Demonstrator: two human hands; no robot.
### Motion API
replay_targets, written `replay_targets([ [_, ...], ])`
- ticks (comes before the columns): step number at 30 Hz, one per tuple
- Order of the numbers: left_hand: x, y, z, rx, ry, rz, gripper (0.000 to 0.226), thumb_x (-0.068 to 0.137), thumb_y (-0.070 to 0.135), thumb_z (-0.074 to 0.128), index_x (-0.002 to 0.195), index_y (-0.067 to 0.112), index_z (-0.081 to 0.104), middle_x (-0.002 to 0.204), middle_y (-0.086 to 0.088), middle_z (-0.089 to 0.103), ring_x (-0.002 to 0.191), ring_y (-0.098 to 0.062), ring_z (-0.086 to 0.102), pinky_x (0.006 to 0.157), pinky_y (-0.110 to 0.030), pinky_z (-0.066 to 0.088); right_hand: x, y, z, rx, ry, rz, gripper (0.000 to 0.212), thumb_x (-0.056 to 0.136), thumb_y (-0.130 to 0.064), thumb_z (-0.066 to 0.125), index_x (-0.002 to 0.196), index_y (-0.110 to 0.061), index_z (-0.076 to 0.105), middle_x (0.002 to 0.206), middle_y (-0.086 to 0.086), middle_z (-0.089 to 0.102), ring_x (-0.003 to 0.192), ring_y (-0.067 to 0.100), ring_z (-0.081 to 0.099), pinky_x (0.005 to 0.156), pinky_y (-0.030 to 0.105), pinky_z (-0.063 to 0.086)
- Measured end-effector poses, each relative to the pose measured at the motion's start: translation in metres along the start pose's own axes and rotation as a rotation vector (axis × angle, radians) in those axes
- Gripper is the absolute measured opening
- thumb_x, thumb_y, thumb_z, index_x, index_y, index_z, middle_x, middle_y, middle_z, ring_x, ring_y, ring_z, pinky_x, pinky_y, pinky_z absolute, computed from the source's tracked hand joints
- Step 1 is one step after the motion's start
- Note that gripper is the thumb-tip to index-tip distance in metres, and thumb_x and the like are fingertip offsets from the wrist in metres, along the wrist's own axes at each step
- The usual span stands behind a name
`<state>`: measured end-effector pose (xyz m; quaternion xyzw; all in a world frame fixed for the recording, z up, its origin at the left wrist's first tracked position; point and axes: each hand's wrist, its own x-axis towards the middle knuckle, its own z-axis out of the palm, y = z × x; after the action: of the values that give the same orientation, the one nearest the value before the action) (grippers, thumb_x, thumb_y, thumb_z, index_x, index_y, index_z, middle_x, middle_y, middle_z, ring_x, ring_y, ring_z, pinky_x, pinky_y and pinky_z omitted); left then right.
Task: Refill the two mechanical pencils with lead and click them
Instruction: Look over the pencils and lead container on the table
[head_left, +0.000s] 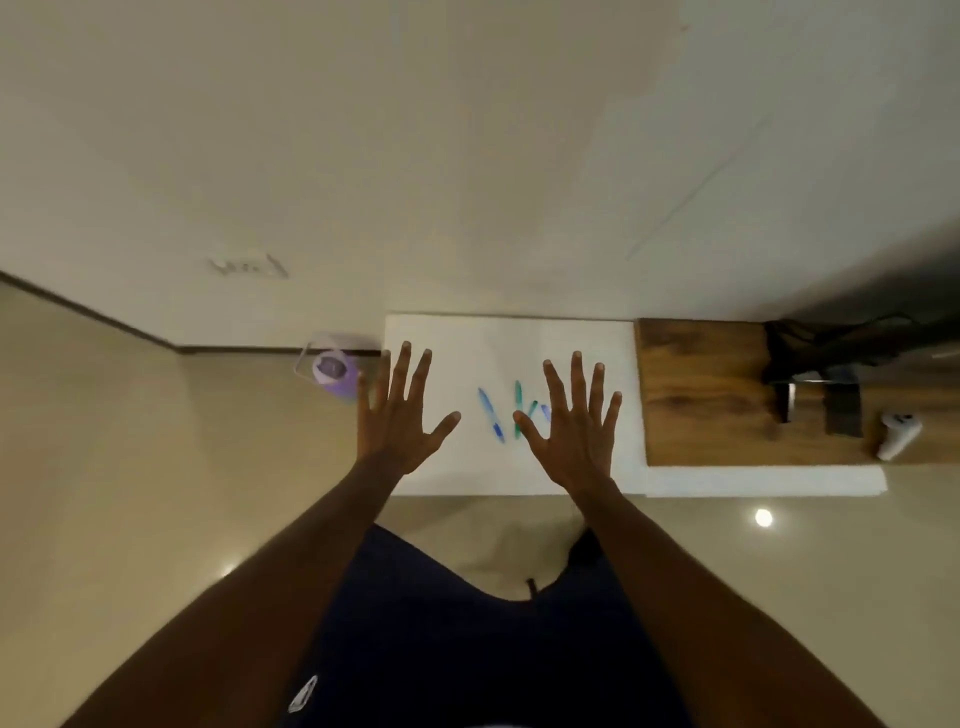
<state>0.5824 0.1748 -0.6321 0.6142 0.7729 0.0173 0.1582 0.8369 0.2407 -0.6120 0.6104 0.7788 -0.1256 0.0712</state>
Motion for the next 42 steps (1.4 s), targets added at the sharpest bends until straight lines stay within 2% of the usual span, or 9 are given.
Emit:
replay_targets([
  [4, 0.006, 0.035, 0.077, -0.028, 0.041, -0.102, 0.101, 0.095, 0.079, 0.048, 0.172, 0.027, 0.008, 0.181, -0.004, 0.003, 0.166, -0.032, 0.007, 0.128, -0.065, 0.014, 0.027, 0.063, 0.048, -0.008, -0.041, -0.075, 0.086, 0.096, -0.078, 0.034, 0.166, -0.035, 0.010, 0.175, 0.005, -0.009, 0.161, 0.034, -0.010, 0.123, 0.069, 0.014],
  [8, 0.021, 0.048, 0.144, -0.003, 0.024, -0.074, 0.102, 0.094, 0.080, 0.045, 0.172, 0.028, 0.005, 0.181, -0.003, -0.003, 0.167, -0.032, -0.001, 0.128, -0.068, 0.015, 0.053, 0.102, 0.111, 0.001, -0.035, -0.124, 0.088, 0.095, -0.080, 0.035, 0.166, -0.035, 0.009, 0.175, 0.005, -0.009, 0.161, 0.037, -0.008, 0.121, 0.071, 0.016],
  [15, 0.043, 0.035, 0.236, -0.015, 0.082, -0.075, 0.104, 0.093, 0.082, 0.040, 0.172, 0.025, 0.005, 0.181, -0.003, -0.005, 0.167, -0.031, -0.003, 0.129, -0.068, 0.013, 0.094, 0.125, 0.222, 0.109, 0.102, -0.148, 0.088, 0.095, -0.081, 0.036, 0.166, -0.037, 0.008, 0.176, 0.001, -0.006, 0.161, 0.033, -0.007, 0.122, 0.070, 0.016],
  [19, 0.051, 0.022, 0.271, 0.027, 0.026, -0.072, 0.110, 0.088, 0.087, 0.038, 0.172, 0.026, 0.001, 0.180, -0.006, -0.009, 0.166, -0.034, -0.005, 0.127, -0.071, 0.007, 0.108, 0.133, 0.266, 0.061, 0.129, -0.137, 0.088, 0.093, -0.086, 0.027, 0.165, -0.041, 0.005, 0.176, 0.002, -0.006, 0.161, 0.036, -0.002, 0.121, 0.071, 0.014],
  [23, 0.070, 0.005, 0.277, 0.074, 0.110, -0.002, 0.108, 0.089, 0.088, 0.035, 0.172, 0.028, 0.001, 0.181, -0.005, -0.008, 0.167, -0.032, -0.005, 0.128, -0.068, 0.006, 0.116, 0.151, 0.273, 0.044, 0.107, -0.085, 0.087, 0.091, -0.088, 0.013, 0.164, -0.042, 0.004, 0.176, 0.004, -0.003, 0.160, 0.040, 0.006, 0.120, 0.072, 0.020],
  [27, 0.064, 0.011, 0.281, 0.066, 0.078, 0.017, 0.109, 0.087, 0.090, 0.030, 0.171, 0.030, -0.005, 0.179, -0.003, -0.016, 0.166, -0.031, -0.011, 0.130, -0.064, 0.003, 0.104, 0.141, 0.261, 0.089, 0.107, -0.044, 0.093, 0.085, -0.092, 0.005, 0.164, -0.042, 0.001, 0.176, 0.005, -0.002, 0.160, 0.039, 0.008, 0.121, 0.067, 0.020],
  [33, 0.040, 0.016, 0.275, 0.066, 0.093, 0.021, 0.108, 0.089, 0.091, 0.028, 0.170, 0.032, -0.012, 0.177, -0.002, -0.026, 0.165, -0.030, -0.018, 0.131, -0.063, 0.001, 0.086, 0.131, 0.237, 0.137, 0.143, -0.051, 0.088, 0.089, -0.086, 0.015, 0.164, -0.042, 0.003, 0.176, 0.004, -0.002, 0.160, 0.040, 0.007, 0.123, 0.067, 0.019],
  [37, 0.020, 0.020, 0.260, 0.024, 0.104, 0.025, 0.110, 0.086, 0.089, 0.029, 0.169, 0.031, -0.015, 0.176, -0.002, -0.029, 0.164, -0.031, -0.019, 0.132, -0.063, 0.001, 0.067, 0.133, 0.218, 0.105, 0.125, -0.066, 0.087, 0.089, -0.084, 0.013, 0.164, -0.042, 0.001, 0.176, 0.006, -0.002, 0.160, 0.042, 0.006, 0.123, 0.068, 0.016],
  [42, 0.018, 0.029, 0.243, -0.030, 0.245, 0.157, 0.104, 0.090, 0.091, 0.026, 0.170, 0.034, -0.008, 0.180, -0.001, -0.013, 0.166, -0.029, -0.009, 0.130, -0.059, 0.005, 0.046, 0.142, 0.217, 0.277, 0.175, -0.062, 0.084, 0.092, -0.084, 0.019, 0.163, -0.044, 0.001, 0.176, 0.004, 0.004, 0.160, 0.038, 0.008, 0.124, 0.067, 0.015],
])
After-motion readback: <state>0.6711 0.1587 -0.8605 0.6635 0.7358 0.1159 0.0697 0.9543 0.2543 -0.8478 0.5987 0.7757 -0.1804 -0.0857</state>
